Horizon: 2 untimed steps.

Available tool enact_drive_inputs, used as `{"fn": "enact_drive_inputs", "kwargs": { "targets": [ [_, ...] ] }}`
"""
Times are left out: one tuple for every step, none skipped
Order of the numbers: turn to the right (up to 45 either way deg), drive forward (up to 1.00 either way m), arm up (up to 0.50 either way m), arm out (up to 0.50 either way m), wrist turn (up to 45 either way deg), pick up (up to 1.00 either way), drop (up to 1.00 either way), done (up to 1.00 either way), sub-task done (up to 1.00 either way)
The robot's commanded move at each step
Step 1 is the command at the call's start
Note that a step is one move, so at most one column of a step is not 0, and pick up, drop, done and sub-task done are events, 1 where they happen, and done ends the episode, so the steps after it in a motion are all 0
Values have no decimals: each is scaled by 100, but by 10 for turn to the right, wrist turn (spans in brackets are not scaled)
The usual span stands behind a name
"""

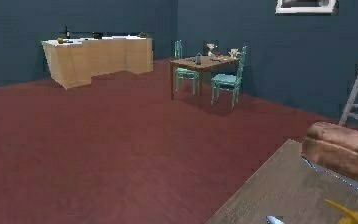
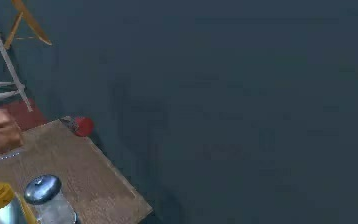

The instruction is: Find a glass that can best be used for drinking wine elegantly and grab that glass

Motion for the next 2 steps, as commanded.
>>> {"fn": "enact_drive_inputs", "kwargs": {
  "targets": [
    [-270,0,0,0,0,0,0,0,0],
    [0,0,50,0,0,0,0,0,0]
  ]
}}
